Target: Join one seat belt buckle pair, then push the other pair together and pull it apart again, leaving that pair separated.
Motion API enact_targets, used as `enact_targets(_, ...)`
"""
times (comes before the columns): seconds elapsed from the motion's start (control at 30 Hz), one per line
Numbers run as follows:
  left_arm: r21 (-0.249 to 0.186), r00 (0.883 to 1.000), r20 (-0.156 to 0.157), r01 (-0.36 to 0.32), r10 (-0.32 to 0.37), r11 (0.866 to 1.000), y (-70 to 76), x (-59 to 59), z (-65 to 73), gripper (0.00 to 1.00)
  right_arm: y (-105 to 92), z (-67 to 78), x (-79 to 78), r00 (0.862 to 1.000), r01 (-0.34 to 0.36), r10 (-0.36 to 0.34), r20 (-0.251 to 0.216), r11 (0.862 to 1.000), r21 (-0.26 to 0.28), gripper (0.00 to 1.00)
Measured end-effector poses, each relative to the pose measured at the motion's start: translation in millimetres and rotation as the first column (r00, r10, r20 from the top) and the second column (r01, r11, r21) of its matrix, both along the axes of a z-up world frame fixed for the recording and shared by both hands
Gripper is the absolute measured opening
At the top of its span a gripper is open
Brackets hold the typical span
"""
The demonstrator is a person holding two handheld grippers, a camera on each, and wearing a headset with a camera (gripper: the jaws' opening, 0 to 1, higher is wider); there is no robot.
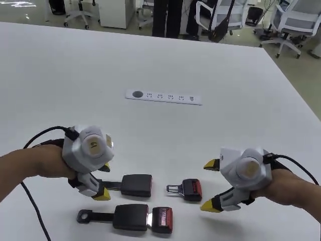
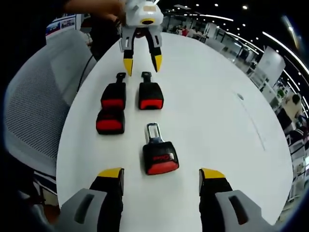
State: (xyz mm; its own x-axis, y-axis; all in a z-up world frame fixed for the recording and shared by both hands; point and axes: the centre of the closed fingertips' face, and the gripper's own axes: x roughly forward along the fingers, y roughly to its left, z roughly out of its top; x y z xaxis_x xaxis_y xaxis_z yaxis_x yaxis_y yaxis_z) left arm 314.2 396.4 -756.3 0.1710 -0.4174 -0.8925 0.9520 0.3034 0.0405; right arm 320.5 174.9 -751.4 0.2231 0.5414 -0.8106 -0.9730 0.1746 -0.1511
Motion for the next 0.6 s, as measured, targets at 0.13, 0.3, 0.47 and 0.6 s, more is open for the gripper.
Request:
enact_targets(0.13,-0.053,0.998,0.001,-0.058,0.058,0.997,4.9,-3.7,3.7,0.48,-3.7,-2.2,-3.7,0.999,0.042,-0.041,-0.017,0.999,0.030,0.64)
enact_targets(0.3,-0.127,0.990,0.014,-0.137,0.140,0.982,9.3,-10.9,9.7,0.51,-5.7,1.8,-8.0,0.995,0.095,-0.093,-0.019,0.992,0.078,0.68)
enact_targets(0.47,-0.194,0.977,0.028,-0.201,0.210,0.960,15.6,-16.7,10.3,0.58,-3.6,9.3,-15.4,0.988,0.157,-0.154,-0.029,0.976,0.151,0.72)
enact_targets(0.6,-0.246,0.963,0.046,-0.246,0.265,0.938,22.8,-27.8,6.7,0.61,-5.7,9.0,-22.3,0.982,0.191,-0.188,-0.032,0.966,0.176,0.74)
